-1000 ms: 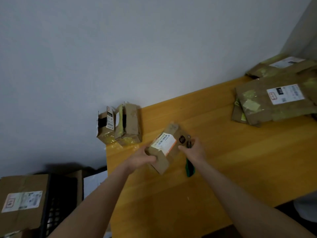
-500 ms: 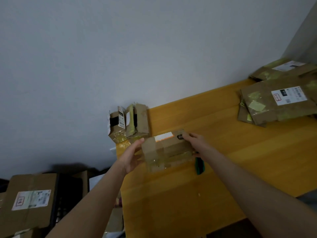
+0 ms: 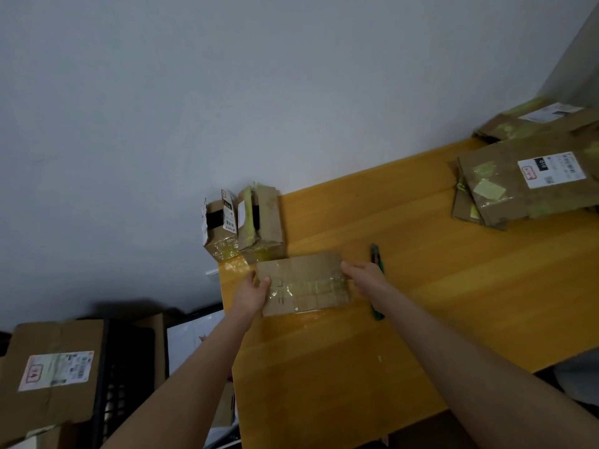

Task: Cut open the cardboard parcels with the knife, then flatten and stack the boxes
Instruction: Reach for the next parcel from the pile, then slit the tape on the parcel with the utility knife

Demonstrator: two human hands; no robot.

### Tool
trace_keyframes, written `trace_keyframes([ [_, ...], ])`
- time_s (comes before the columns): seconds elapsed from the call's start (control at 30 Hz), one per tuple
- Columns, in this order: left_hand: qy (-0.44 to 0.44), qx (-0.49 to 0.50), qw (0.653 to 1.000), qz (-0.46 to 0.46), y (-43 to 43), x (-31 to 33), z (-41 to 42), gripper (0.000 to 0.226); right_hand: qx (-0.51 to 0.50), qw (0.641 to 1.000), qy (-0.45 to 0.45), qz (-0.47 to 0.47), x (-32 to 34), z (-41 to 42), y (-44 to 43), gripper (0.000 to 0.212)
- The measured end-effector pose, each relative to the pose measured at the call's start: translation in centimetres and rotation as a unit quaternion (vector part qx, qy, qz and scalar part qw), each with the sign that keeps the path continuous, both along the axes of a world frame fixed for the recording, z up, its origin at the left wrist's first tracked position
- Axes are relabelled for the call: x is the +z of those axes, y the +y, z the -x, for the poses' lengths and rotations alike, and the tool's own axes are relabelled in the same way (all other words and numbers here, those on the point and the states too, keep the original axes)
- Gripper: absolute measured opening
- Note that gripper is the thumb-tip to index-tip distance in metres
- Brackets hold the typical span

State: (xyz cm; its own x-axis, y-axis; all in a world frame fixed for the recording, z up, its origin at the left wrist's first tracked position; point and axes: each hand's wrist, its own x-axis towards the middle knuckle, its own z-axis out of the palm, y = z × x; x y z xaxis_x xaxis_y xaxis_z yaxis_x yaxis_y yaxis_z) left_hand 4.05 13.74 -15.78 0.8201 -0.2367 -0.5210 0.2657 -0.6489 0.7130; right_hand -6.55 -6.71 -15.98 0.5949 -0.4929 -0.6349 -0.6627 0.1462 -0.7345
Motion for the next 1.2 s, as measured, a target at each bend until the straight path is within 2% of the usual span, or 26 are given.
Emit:
trace_keyframes([
  [0.1,-0.161,-0.063,0.975,-0.14,-0.6,0.3,0.8,0.068,0.025,0.991,0.043,0.123,-1.4,0.7,-0.7,0.044],
  [0.17,-0.277,-0.165,0.927,-0.193,-1.6,0.7,1.5,0.088,0.037,0.97,0.11,0.212,-2.5,1.5,-1.3,0.046],
  [0.2,-0.301,-0.228,0.902,-0.21,-2.2,0.5,1.7,0.099,0.044,0.957,0.144,0.246,-3.0,1.8,-1.6,0.05],
  [0.27,-0.288,-0.332,0.865,-0.244,-3.8,0.1,2.0,0.117,0.072,0.933,0.204,0.287,-4.1,2.3,-1.8,0.059],
  [0.33,-0.266,-0.397,0.83,-0.287,-5.3,-0.4,2.0,0.126,0.095,0.916,0.243,0.306,-5.1,2.4,-1.7,0.06],
  [0.43,-0.245,-0.44,0.797,-0.332,-6.5,-1.3,1.8,0.126,0.101,0.898,0.268,0.335,-6.2,2.3,-1.6,0.043],
  [0.5,-0.246,-0.452,0.783,-0.35,-6.6,-1.6,1.5,0.123,0.098,0.901,0.27,0.324,-6.5,2.3,-1.8,0.037],
  [0.6,-0.253,-0.464,0.775,-0.348,-6.5,-1.2,1.1,0.122,0.092,0.94,0.224,0.24,-6.3,2.3,-2.0,0.034],
  [0.7,-0.266,-0.46,0.776,-0.34,-6.2,-0.5,0.8,0.121,0.04,0.988,0.113,0.097,-5.1,1.9,-1.8,0.041],
  [0.8,-0.283,-0.462,0.768,-0.342,-5.2,0.4,0.5,0.12,-0.003,0.999,0.038,-0.002,-3.0,1.7,-1.5,0.046],
  [0.9,-0.266,-0.464,0.765,-0.359,-3.7,0.4,0.6,0.121,0.037,0.999,-0.004,-0.023,-0.9,2.1,-0.8,0.047],
  [1.0,-0.225,-0.445,0.784,-0.37,-2.7,-0.4,0.9,0.125,0.036,0.998,-0.037,-0.034,0.0,2.5,0.2,0.039],
  [1.1,-0.208,-0.428,0.801,-0.362,-2.7,-0.9,0.8,0.127,0.046,0.998,-0.02,0.026,-0.2,2.9,1.0,0.032],
  [1.2,-0.212,-0.423,0.807,-0.355,-2.8,-1.1,0.5,0.127,0.131,0.985,0.014,0.116,-0.5,3.7,1.3,0.023],
])
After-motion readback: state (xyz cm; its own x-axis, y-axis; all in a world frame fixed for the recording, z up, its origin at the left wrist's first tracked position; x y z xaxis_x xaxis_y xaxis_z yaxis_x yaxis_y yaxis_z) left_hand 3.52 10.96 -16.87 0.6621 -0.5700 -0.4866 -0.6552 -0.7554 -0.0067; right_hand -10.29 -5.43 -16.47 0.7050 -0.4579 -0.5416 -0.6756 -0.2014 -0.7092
